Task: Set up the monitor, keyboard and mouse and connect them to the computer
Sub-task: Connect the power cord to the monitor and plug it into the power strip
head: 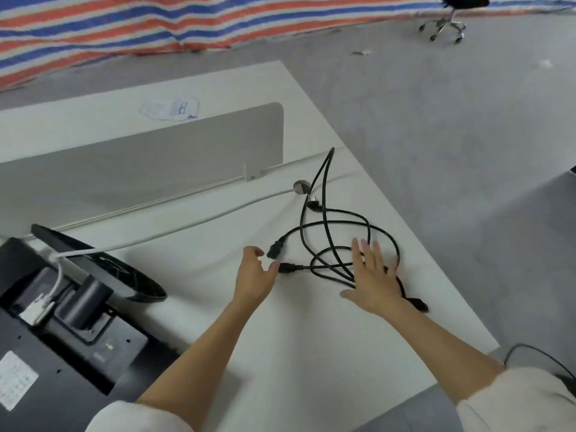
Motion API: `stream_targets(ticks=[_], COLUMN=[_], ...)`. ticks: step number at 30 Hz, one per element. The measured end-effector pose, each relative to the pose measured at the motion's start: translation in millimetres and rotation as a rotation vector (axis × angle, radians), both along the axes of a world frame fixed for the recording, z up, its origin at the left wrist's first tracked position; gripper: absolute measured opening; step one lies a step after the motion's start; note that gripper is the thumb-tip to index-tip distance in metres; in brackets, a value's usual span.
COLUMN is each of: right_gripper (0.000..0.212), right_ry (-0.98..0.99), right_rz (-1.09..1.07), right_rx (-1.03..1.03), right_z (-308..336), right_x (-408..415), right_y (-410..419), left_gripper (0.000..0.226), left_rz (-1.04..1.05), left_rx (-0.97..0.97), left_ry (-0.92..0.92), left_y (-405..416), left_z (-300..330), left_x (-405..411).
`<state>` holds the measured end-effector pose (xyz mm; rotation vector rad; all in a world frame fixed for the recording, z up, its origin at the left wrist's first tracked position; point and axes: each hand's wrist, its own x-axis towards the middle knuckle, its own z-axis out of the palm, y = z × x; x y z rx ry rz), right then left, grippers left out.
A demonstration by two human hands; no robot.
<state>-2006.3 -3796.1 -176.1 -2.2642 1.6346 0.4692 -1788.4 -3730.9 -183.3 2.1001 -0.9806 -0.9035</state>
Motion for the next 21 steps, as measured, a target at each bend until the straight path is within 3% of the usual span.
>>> stream_targets(ticks=[3, 6, 10, 14, 17, 21], right_gripper=[0.087, 0.062, 0.045, 0.026, 0.033, 0.044], right_ry=[-0.194, -0.331, -0.526, -0.558, -0.59, -0.508], right_rz=[0.152, 0.169, 0.047, -0.132, -0.111, -0.167], right_rx=[-0.119, -0.192, -0.102, -0.011, -0.052, -0.229], right_z=[8, 6, -8, -8, -11, -4], right_x=[16, 27, 28, 22, 22, 34], right_y=[9, 11, 14, 14, 10, -2], left_gripper=[0.064, 0.078, 0.052, 0.038, 0.033, 0.023], left_rz=[0.149, 0.053, -0.223, -0.224, -0.143, -0.033], left_rx=[-0.078, -0.01, 0.251, 0.299, 0.243, 0.025], left_ry=[0.05, 0.054, -0.183, -0.287, -0.169, -0.099], left_y=[-17, -43, -71, -79, -83, -69], left_z=[0, -9, -32, -45, -40, -4], left_x=[-1, 3, 1, -8, -5, 14])
